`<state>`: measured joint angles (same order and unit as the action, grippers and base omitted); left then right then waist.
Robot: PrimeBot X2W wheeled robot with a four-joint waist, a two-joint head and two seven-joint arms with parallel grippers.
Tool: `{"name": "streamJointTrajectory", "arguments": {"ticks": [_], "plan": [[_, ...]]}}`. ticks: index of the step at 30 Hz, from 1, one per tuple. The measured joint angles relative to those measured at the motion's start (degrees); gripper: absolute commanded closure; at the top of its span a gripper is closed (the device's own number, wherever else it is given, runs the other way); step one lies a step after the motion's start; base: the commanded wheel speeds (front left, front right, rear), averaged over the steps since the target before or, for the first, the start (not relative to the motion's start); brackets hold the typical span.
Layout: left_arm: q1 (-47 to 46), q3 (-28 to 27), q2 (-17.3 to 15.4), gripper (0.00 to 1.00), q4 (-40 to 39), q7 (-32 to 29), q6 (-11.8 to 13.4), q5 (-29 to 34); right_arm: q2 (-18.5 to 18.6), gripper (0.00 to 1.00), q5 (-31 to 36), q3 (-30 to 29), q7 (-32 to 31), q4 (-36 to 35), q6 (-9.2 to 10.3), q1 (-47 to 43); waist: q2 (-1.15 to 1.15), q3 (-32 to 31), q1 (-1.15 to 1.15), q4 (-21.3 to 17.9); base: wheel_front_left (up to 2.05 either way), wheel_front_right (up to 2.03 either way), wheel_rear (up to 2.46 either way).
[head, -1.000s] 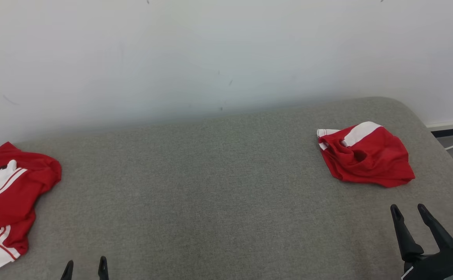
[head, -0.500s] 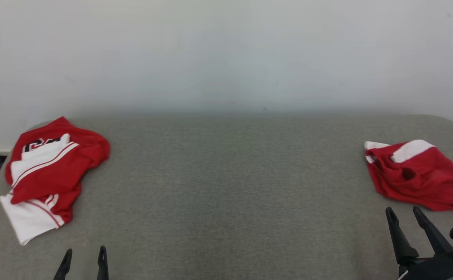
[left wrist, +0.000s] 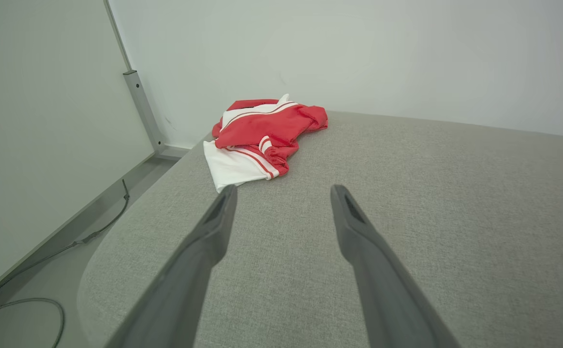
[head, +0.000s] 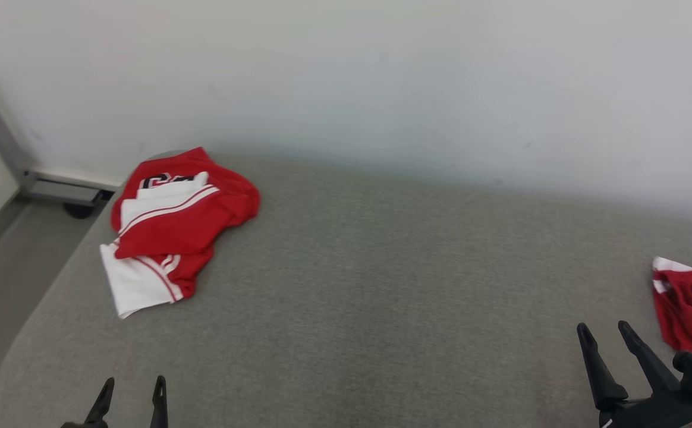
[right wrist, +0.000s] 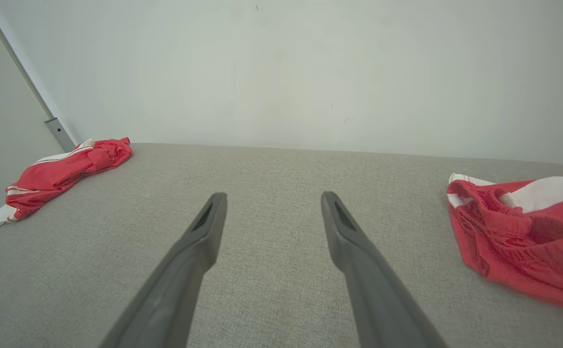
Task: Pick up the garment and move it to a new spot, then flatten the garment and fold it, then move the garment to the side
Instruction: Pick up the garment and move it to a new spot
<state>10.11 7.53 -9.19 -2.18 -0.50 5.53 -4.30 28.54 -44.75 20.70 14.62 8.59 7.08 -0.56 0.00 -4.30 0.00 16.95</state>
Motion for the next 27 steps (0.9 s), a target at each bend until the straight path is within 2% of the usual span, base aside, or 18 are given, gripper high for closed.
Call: {"name": "streamJointTrajectory", "arguments": {"ticks": [12,19,27], "plan": [[0.0,-1.1,-0.6,0.0,-0.2,-1.5,0.0,-0.3,-0.6,0.0,0.5,2.0,-1.1,1.1,-0.56,2.8,0.0,-0.1,0.0,8.6,0.0,0.0,0.0],[0.1,-0.9,-0.2,0.0,-1.1,-1.9,0.0,-0.3,-0.8,0.0,1.0,2.5,-1.6,2.2,-1.04,3.8,0.01,0.3,0.0,10.4,0.0,0.0,0.0],[0.2,-1.0,0.4,0.0,-2.2,-2.1,0.1,-0.3,-1.1,0.0,1.6,3.4,-2.0,2.8,-1.55,5.0,0.01,0.5,0.0,10.8,0.0,0.0,0.0]]}}
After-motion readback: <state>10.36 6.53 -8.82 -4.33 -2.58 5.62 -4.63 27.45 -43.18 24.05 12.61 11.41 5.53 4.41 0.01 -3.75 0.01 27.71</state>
